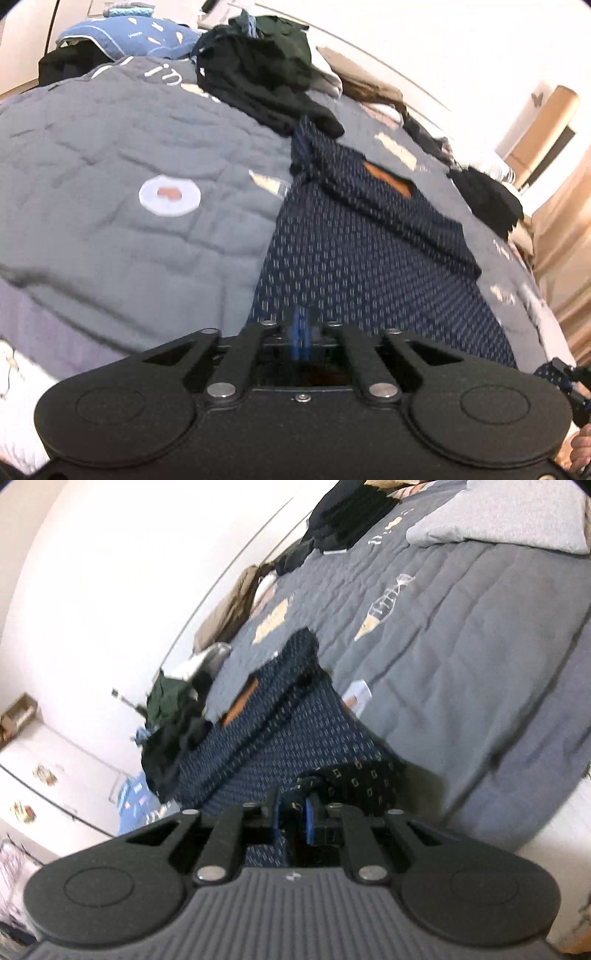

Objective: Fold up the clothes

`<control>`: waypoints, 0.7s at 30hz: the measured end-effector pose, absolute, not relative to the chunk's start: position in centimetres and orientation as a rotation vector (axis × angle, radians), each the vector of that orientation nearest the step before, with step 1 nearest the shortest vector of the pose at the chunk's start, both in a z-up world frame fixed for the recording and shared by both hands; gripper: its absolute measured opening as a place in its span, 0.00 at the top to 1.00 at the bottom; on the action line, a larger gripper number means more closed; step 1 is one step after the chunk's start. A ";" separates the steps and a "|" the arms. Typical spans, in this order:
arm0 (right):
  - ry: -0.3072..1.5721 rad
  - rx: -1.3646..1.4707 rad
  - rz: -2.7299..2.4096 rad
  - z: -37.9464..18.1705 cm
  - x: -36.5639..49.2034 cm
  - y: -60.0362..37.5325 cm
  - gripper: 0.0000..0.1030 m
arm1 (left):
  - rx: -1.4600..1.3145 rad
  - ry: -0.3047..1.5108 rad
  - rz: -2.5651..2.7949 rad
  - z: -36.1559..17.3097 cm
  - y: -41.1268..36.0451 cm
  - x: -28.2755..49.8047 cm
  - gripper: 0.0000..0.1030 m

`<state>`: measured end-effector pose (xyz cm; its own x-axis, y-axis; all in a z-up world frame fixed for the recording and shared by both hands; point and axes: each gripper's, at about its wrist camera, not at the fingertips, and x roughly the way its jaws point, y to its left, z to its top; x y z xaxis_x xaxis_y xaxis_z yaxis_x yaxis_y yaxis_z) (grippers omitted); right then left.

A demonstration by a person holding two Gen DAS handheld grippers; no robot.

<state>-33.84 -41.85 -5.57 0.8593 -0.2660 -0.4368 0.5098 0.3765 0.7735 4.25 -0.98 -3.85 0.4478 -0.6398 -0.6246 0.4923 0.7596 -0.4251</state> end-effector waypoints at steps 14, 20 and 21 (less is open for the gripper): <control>0.302 1.071 -0.505 -6.4 -31.5 -43.7 0.88 | 0.026 0.986 -0.704 -6.0 -3.2 4.6 0.92; 0.308 1.078 -0.486 -6.6 -30.7 -43.6 0.88 | 0.025 0.971 -0.674 -6.5 -2.1 3.3 0.52; 0.315 1.080 -0.482 -6.7 -30.6 -43.5 0.88 | 0.025 0.973 -0.671 -6.6 -2.0 3.2 0.52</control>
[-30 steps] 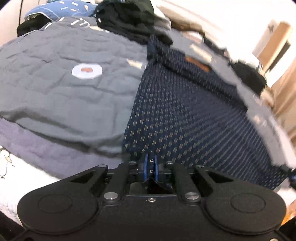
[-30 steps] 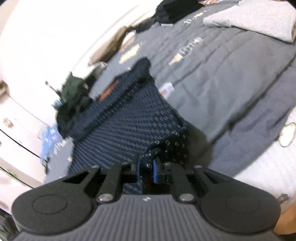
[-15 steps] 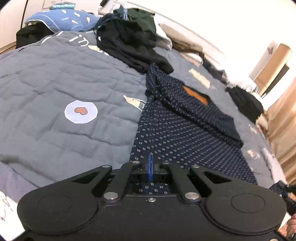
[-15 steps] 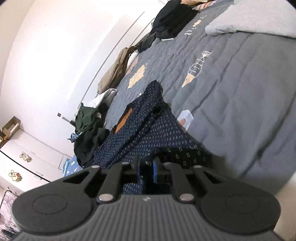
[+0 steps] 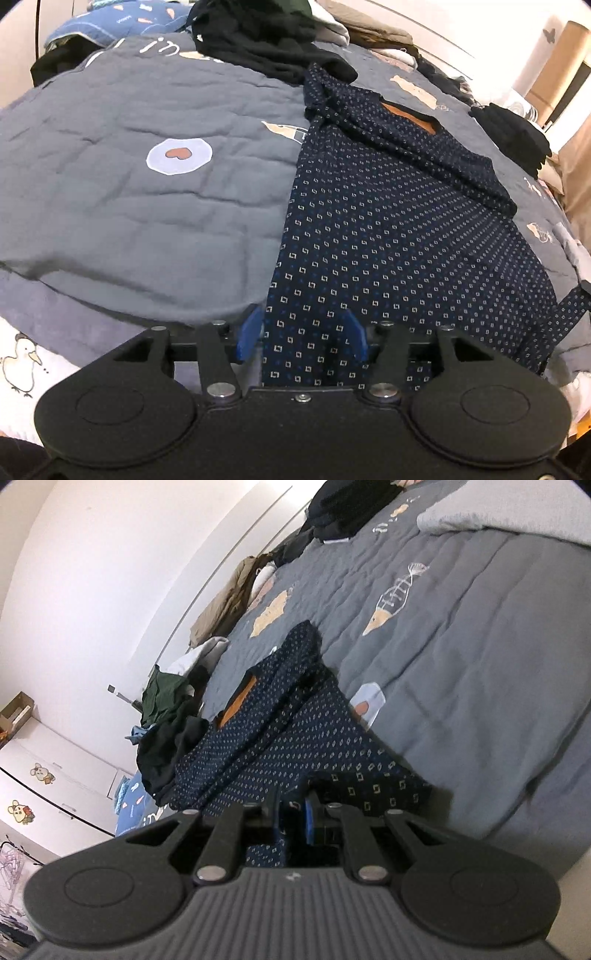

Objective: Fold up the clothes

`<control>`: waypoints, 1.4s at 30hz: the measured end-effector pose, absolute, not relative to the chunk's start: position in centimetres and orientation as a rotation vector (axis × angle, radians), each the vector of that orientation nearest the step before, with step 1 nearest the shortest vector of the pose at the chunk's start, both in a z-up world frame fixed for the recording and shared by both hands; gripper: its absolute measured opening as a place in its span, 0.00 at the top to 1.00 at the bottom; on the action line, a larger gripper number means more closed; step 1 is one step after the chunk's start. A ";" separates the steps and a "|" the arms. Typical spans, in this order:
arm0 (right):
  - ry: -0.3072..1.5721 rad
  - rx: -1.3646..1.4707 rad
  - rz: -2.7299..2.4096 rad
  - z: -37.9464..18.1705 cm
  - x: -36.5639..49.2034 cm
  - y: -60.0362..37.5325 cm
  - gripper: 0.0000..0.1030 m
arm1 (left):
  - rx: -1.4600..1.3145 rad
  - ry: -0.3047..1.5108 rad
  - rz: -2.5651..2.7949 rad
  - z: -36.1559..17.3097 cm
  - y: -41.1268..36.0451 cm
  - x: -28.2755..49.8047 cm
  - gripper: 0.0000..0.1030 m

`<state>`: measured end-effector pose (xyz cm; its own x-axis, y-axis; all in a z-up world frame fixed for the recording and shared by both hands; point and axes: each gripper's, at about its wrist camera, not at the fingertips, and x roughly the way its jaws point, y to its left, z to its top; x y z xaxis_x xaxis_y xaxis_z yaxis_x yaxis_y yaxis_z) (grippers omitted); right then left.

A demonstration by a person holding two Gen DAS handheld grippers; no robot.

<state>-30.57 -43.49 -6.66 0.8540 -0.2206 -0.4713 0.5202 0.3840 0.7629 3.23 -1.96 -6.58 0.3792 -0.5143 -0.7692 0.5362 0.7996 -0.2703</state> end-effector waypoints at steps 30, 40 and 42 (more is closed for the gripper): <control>0.290 1.090 -0.464 -5.8 -30.4 -42.0 0.87 | 0.101 1.086 -0.658 -9.2 -0.7 1.0 0.53; 0.289 1.096 -0.464 -5.8 -30.5 -42.0 0.87 | 0.158 1.135 -0.651 -10.8 -1.7 1.0 0.65; 0.290 1.095 -0.461 -5.8 -30.5 -41.9 0.87 | 0.158 1.137 -0.649 -10.9 -1.7 1.0 0.65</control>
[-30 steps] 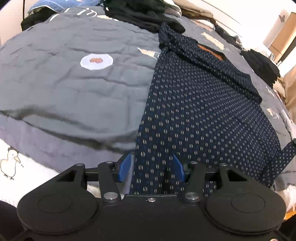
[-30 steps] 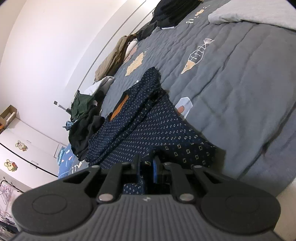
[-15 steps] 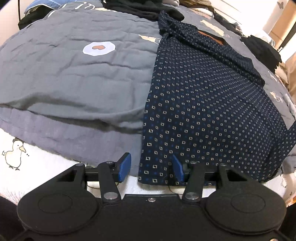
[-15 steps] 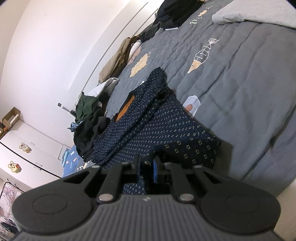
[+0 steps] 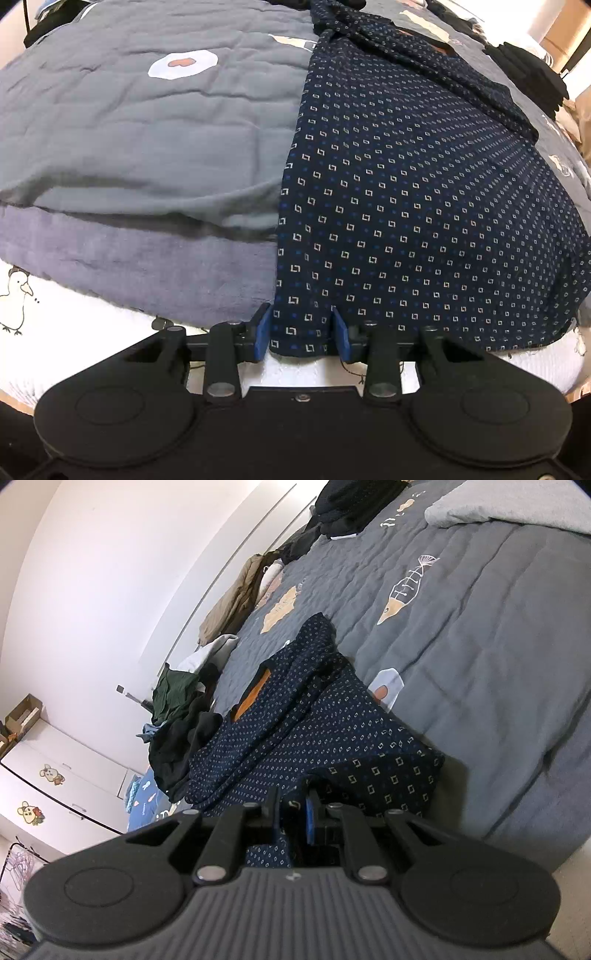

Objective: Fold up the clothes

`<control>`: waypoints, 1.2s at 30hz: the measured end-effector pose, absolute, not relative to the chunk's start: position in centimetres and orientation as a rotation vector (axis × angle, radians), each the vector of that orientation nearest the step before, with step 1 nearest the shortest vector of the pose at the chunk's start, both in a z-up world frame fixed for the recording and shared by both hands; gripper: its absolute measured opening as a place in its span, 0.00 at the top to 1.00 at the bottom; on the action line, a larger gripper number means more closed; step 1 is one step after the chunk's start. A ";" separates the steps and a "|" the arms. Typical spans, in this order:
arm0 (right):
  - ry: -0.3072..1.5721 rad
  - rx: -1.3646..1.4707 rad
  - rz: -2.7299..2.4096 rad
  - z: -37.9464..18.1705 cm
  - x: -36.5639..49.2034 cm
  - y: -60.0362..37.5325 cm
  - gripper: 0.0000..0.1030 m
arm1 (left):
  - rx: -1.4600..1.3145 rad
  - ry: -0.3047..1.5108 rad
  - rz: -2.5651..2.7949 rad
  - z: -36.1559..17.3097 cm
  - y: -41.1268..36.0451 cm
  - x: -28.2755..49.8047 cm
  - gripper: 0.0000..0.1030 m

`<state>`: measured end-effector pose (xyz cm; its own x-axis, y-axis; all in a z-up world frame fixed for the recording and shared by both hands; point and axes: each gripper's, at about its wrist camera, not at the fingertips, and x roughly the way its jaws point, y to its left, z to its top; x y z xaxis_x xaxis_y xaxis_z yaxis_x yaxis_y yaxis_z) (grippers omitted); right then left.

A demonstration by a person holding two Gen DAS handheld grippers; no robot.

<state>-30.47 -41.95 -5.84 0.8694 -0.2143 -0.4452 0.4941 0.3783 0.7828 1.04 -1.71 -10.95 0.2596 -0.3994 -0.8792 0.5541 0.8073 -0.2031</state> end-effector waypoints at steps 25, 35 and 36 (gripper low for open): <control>0.167 1.100 -0.456 -4.0 -29.8 -43.4 0.88 | -0.268 1.024 -0.790 -5.3 -1.0 4.6 0.93; 0.129 1.106 -0.484 -3.1 -28.1 -46.1 0.88 | -0.319 0.918 -0.840 -1.6 -5.2 9.2 0.94; 0.127 1.103 -0.489 -2.9 -27.9 -46.5 0.88 | -0.323 0.910 -0.839 -1.4 -5.7 9.8 0.94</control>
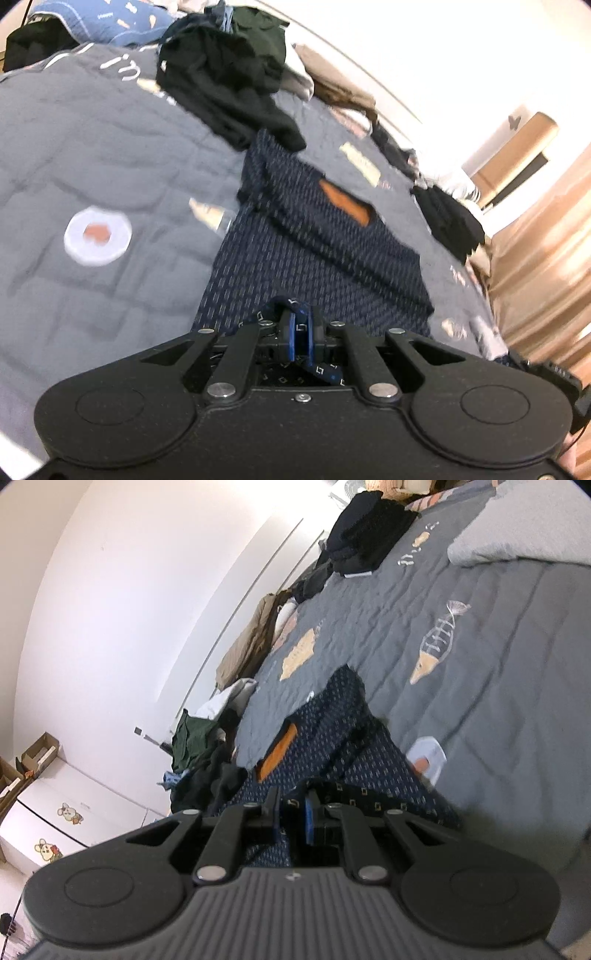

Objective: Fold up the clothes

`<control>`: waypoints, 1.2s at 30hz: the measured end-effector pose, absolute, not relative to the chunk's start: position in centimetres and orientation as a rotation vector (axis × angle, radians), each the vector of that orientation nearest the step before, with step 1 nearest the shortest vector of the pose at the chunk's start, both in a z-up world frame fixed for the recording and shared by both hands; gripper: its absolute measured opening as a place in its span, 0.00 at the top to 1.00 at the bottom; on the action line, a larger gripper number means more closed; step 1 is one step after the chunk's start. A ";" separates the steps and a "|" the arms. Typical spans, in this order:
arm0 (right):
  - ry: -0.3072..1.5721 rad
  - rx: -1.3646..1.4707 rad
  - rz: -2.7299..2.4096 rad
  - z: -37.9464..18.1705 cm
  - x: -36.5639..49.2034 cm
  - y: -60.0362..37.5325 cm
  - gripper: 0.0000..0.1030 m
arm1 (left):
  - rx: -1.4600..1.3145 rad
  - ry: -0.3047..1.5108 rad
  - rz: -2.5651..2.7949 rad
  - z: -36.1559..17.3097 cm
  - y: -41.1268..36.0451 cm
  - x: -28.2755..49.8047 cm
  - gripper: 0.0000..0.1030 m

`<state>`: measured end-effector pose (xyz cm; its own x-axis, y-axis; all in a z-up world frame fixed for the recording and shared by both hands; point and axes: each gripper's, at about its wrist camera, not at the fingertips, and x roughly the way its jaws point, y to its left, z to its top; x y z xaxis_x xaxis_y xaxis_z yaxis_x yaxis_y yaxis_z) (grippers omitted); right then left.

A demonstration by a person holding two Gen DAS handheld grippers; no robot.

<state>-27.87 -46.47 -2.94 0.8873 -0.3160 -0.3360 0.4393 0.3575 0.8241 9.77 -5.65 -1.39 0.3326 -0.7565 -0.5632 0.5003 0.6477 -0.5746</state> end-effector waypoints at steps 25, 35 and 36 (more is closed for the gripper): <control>0.297 0.991 -0.555 -5.4 -17.1 -58.0 0.91 | -0.189 0.902 -0.798 -4.3 -17.1 21.4 0.94; 0.482 0.641 -0.573 -4.1 -16.5 -56.2 0.63 | -0.169 0.849 -0.748 -5.1 -14.7 20.5 0.62; 0.490 0.593 -0.574 -3.8 -16.4 -55.8 0.60 | -0.147 0.820 -0.738 -4.6 -14.4 20.2 0.47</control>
<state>-16.43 -55.82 -3.83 0.7365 -0.3551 -0.5757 0.6242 0.6847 0.3763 20.17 -14.41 -4.56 0.4520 -0.6492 -0.6118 0.5408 0.7449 -0.3908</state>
